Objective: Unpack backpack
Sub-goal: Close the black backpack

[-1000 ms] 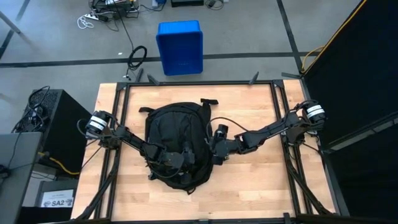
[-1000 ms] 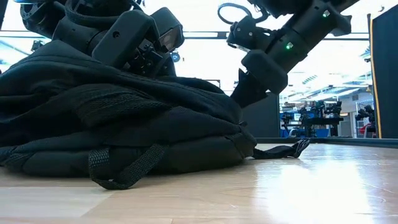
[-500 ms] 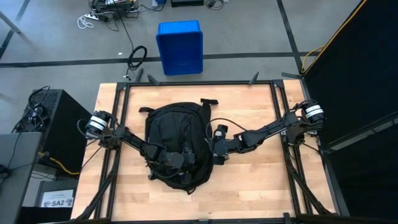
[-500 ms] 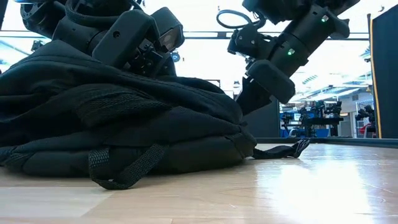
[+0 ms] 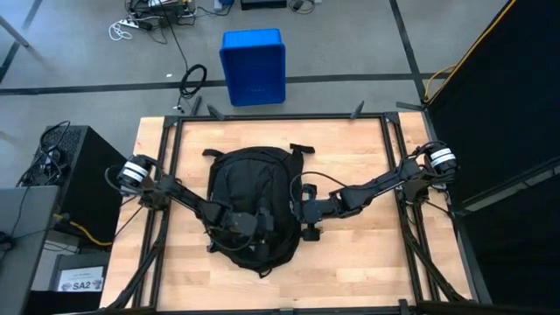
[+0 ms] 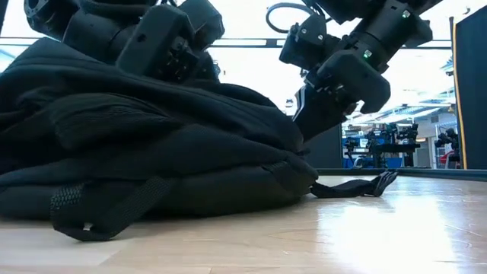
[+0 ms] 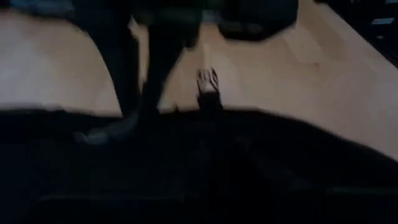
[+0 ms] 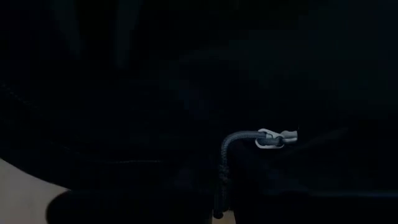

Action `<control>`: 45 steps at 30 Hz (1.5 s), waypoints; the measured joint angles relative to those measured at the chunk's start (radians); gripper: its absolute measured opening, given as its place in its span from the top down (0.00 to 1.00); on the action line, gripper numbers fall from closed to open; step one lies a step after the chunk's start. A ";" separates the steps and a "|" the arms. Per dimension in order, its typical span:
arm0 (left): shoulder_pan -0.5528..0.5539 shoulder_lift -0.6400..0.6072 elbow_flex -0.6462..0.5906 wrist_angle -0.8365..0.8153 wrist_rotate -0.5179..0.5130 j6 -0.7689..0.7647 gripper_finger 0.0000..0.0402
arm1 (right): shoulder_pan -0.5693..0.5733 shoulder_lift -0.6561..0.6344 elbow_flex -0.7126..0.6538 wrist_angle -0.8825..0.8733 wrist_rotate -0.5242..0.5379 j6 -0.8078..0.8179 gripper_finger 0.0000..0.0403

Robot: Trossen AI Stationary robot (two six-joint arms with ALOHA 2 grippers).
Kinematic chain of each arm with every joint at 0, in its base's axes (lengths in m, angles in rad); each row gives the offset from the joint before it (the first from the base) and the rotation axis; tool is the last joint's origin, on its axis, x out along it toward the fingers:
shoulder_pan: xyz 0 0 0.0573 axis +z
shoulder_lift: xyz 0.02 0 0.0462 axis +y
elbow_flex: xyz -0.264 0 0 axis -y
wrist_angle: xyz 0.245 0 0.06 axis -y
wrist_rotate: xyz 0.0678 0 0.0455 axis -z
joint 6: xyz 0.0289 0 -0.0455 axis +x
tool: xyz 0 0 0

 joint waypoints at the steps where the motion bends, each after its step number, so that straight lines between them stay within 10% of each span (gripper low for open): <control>1: 0.000 -0.009 0.000 0.015 -0.013 0.018 0.88 | 0.001 0.000 0.000 0.000 0.007 0.000 0.99; 20: 0.086 -0.051 0.020 -0.045 -0.047 0.112 0.59 | 0.030 -0.057 0.000 0.038 0.028 -0.004 1.00; 36: 0.092 0.074 0.187 -0.131 -0.078 0.208 0.60 | 0.068 -0.116 0.000 0.035 0.032 0.012 1.00; 45: 0.090 0.081 0.187 -0.161 -0.090 0.206 0.84 | 0.068 -0.116 0.000 -0.018 0.057 0.020 1.00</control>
